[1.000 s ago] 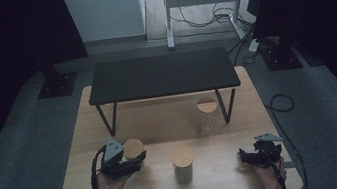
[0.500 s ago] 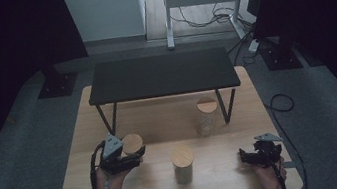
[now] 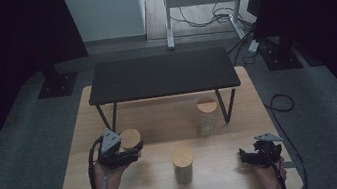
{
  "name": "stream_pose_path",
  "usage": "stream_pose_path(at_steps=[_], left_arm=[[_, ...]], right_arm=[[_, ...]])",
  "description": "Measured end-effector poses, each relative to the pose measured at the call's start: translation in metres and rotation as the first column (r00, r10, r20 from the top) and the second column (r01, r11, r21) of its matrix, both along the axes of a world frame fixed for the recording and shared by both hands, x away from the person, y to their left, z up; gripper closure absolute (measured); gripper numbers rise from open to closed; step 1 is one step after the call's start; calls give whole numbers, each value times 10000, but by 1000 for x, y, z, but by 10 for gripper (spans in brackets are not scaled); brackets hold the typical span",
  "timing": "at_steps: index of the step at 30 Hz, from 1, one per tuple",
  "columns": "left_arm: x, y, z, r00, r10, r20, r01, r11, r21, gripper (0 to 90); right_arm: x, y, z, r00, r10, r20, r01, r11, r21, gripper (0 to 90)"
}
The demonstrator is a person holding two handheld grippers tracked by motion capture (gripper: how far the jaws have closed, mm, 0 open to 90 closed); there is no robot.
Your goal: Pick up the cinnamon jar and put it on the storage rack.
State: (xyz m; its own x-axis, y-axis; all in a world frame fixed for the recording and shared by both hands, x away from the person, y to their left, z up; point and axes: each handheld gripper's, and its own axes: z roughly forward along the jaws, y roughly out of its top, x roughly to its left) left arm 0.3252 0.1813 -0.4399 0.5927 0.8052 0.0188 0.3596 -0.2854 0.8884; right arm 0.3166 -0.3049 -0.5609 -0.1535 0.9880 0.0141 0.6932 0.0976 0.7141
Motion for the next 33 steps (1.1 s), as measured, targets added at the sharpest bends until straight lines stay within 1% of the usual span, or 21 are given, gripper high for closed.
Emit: stream_pose_path(at_steps=[11,25,33], left_arm=[[7,3,9,9999,112,112,-111,9999,-60,249],[17,3,14,9998,163,119,-164,9998,84,249],[21,4,18,9998,172,106,-172,9998,26,249]], right_arm=[[0,0,0,10000,-1,0,1,10000,3,9],[0,0,0,10000,-1,0,1,10000,1,9],[0,0,0,10000,-1,1,1,10000,3,9]])
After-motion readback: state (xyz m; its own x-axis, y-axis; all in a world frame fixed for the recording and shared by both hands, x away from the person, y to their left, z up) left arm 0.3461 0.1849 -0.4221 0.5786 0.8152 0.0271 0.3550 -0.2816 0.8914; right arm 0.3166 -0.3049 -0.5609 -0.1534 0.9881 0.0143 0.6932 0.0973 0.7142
